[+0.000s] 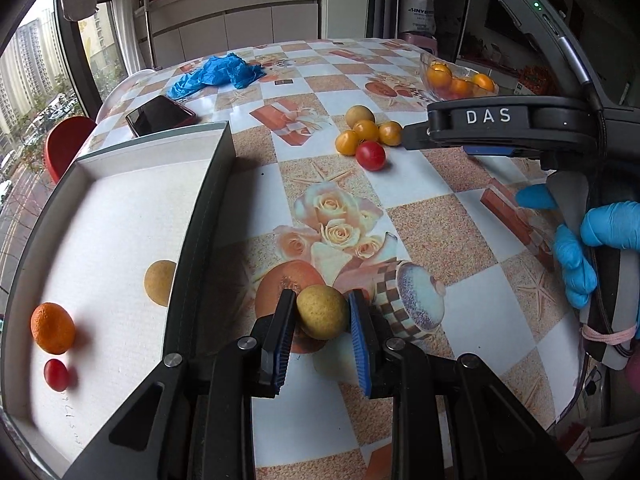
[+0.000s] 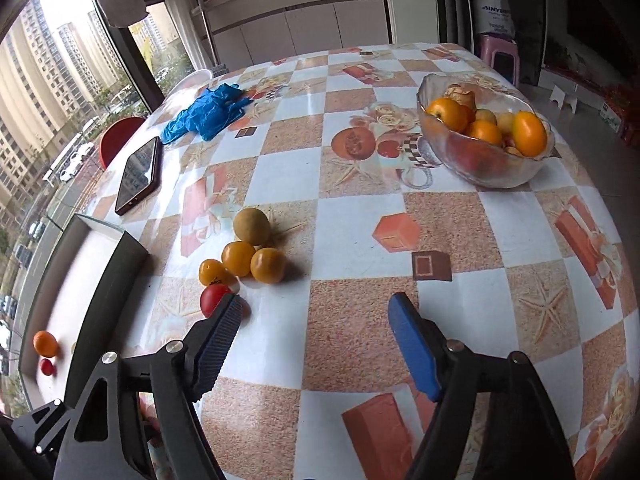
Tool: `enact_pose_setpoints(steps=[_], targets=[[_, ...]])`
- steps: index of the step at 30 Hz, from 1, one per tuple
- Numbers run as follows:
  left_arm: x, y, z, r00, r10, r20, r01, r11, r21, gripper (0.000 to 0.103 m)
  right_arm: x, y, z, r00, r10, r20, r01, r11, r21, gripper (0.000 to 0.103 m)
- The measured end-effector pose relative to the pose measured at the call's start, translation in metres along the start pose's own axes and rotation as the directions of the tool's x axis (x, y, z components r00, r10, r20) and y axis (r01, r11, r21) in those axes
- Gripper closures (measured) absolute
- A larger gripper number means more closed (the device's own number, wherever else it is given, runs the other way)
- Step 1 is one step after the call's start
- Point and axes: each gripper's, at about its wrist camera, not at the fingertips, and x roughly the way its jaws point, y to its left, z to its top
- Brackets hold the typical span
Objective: Organize fruits
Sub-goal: 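Grasp a yellow pear with the left tool while the right grasps a small orange, then carry the pear and small orange over the white tray with both tools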
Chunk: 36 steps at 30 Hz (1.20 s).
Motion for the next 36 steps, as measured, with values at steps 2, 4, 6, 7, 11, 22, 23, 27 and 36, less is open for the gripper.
enact_pose_setpoints(steps=[2, 4, 6, 7, 11, 22, 23, 27, 36], targets=[[0.000, 0.000, 0.001, 1.000, 0.001, 0.000, -0.001, 1.000, -0.002, 0.075, 0.006, 0.002, 0.004, 1.000, 0.009, -0.017, -0.009, 1.000, -0.012, 0.029], [0.000, 0.001, 0.001, 1.000, -0.004, -0.002, 0.004, 1.000, -0.005, 0.075, 0.013, 0.009, 0.008, 0.999, 0.020, -0.030, -0.022, 0.999, -0.041, 0.034], [0.000, 0.001, 0.001, 1.000, -0.006, -0.005, 0.006, 1.000, -0.008, 0.075, 0.019, 0.019, 0.012, 0.999, 0.024, -0.034, -0.026, 0.996, -0.083, 0.040], [0.000, 0.002, 0.001, 1.000, -0.005, -0.006, 0.005, 1.000, -0.008, 0.075, 0.022, 0.024, 0.014, 0.999, 0.023, -0.034, -0.026, 0.994, -0.104, 0.042], [0.000, 0.002, 0.002, 1.000, -0.003, -0.011, 0.003, 1.000, -0.008, 0.075, 0.030, 0.037, 0.020, 0.998, 0.044, -0.034, -0.048, 0.986, -0.158, 0.059], [0.001, 0.002, 0.002, 1.000, -0.004, -0.011, 0.004, 1.000, -0.016, 0.075, -0.005, 0.019, -0.005, 0.995, 0.096, -0.006, -0.096, 0.989, -0.115, 0.079], [0.001, 0.002, 0.001, 1.000, -0.005, -0.011, 0.005, 1.000, -0.019, 0.075, -0.010, 0.017, -0.010, 0.995, 0.098, -0.003, -0.098, 0.989, -0.110, 0.079], [0.000, 0.005, 0.002, 1.000, -0.019, -0.012, 0.019, 0.999, -0.044, 0.075, -0.029, 0.006, -0.033, 0.993, 0.115, 0.003, -0.114, 0.990, -0.082, 0.079], [-0.006, 0.006, 0.000, 0.999, -0.039, -0.019, 0.038, 0.996, -0.076, 0.075, -0.045, -0.007, -0.069, 0.992, 0.126, -0.009, -0.126, 0.992, -0.022, 0.079]])
